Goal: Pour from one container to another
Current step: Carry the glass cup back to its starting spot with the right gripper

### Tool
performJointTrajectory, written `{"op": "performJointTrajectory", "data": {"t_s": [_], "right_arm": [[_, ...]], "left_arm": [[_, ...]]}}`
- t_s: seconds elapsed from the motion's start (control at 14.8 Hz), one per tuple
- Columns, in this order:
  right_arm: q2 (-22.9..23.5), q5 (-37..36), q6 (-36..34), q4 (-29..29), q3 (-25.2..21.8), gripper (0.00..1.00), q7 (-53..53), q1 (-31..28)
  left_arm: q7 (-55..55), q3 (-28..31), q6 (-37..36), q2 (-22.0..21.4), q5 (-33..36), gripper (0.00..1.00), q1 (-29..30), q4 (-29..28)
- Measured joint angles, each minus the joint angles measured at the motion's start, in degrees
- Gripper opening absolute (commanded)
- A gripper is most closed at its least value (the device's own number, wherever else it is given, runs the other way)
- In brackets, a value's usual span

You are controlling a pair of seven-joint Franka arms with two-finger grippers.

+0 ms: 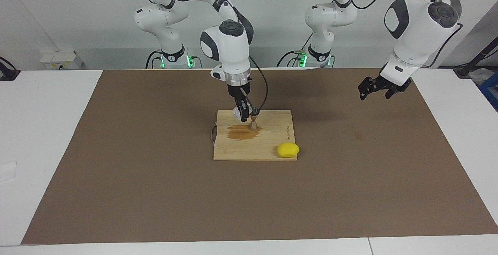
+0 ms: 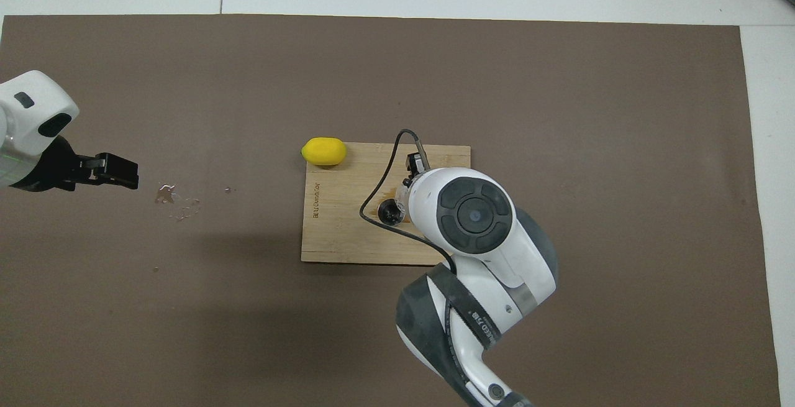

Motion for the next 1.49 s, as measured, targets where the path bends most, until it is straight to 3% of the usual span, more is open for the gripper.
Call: {"op": "performJointTrajectory", "data": {"t_s": [0.47, 0.95, 1.22, 1.49], "right_arm": [[0.7, 18.7, 0.0, -0.1, 0.0, 0.0, -7.5, -5.0], [1.5, 38.0, -2.2, -3.1, -0.2, 0.0, -29.2, -16.8], [2.0, 44.0, -7.0, -5.2, -0.4, 0.0, -44.5, -26.8], [3.6, 49.1, -13.8, -6.4, -0.4, 0.0, -56.5, -37.1]], "left_arm": [[0.0, 0.0, 0.0, 0.0, 0.0, 1.0, 0.0, 0.0], [-0.8, -0.7, 0.0, -0.3, 0.0, 1.0, -0.5, 0.0], [-16.2, -0.8, 1.5, -0.6, 0.0, 1.0, -0.9, 0.0], [-33.0, -1.1, 4.7, -0.6, -0.3, 1.0, -5.5, -0.3]]}}
